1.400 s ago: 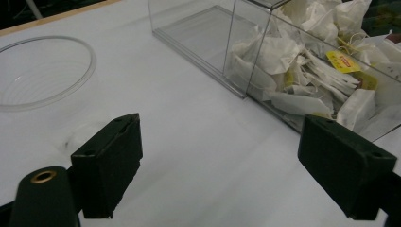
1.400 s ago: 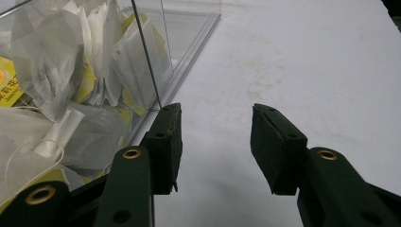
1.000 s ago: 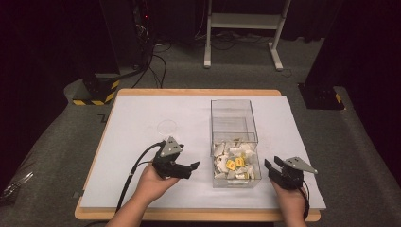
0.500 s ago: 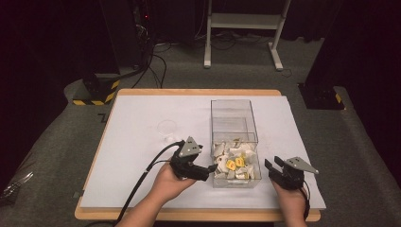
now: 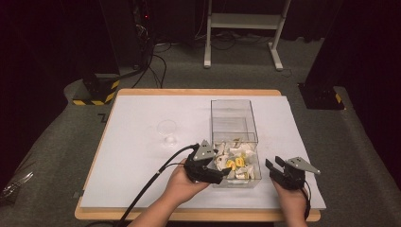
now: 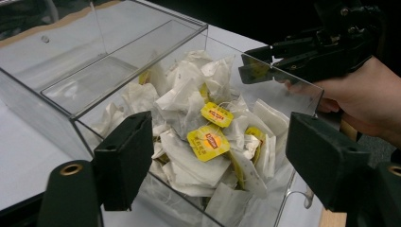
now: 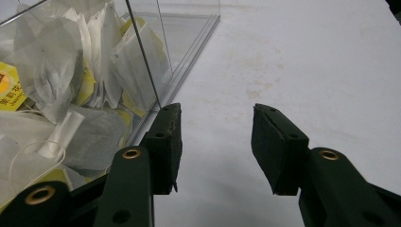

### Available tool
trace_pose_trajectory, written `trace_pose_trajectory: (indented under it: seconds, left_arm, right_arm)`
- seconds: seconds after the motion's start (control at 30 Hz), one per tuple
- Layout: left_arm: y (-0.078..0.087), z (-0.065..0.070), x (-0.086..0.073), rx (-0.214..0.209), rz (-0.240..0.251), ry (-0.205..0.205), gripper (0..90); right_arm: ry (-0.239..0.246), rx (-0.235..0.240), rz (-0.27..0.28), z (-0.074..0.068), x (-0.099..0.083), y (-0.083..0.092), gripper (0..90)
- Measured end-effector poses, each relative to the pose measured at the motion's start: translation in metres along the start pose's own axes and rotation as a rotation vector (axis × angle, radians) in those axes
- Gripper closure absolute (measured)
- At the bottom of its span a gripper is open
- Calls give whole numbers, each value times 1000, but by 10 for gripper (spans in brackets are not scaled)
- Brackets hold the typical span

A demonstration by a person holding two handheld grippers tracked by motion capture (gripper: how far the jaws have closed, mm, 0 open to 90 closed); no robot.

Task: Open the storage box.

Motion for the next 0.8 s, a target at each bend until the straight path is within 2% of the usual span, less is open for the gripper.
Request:
trace_pose_trajectory:
  seconds: [0.27, 0.67, 0.8]
  left_arm:
    - [-11, 9, -6, -40, -35, 24, 428]
    - [-23, 19, -13, -37, -100, -23, 659]
    - [-25, 19, -15, -38, -116, -23, 734]
  right_arm:
    - [4, -4, -1, 0, 0, 0, 538]
    - [5, -2, -1, 0, 0, 0, 538]
    - [3, -2, -1, 0, 0, 0, 538]
Point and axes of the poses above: each handheld gripper's, and its own axes: y roughly backward along the jaws, x roughly out of its top, z roughly to its right, the point moved 10 cm from there along -y, roughly forward along the jaws, and after that the axes turned 3 degrees about y, right-handed, at the moved point
